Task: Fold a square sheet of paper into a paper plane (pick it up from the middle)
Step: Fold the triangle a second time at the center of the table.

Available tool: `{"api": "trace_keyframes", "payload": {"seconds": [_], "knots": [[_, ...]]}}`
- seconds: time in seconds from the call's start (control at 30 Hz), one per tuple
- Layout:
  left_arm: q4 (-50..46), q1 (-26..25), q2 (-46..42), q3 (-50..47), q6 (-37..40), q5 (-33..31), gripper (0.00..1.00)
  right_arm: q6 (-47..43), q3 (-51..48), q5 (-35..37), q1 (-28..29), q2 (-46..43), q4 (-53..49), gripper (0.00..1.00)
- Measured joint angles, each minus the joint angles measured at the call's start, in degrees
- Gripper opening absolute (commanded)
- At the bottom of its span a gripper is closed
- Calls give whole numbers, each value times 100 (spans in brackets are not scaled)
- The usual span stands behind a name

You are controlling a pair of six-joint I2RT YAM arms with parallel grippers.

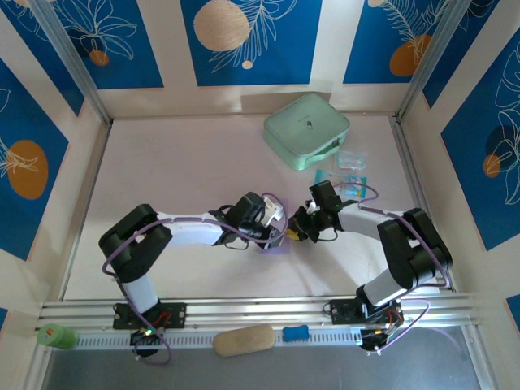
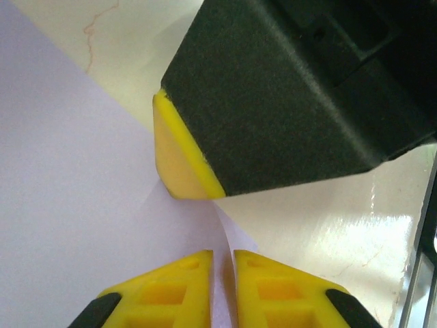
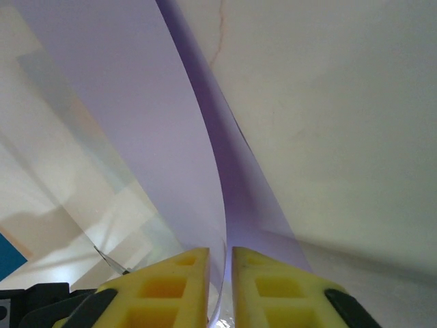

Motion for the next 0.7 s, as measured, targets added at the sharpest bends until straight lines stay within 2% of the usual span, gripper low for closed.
{"api": "trace_keyframes", "payload": {"seconds": [0.43,0.7], "knots": [[-306,2,-11,11,313,0,17,-28,31,0,-48,0,-59,4],[-269,2,-96,9,304,-2,19,-35,31,0,-48,0,-66,4]]}}
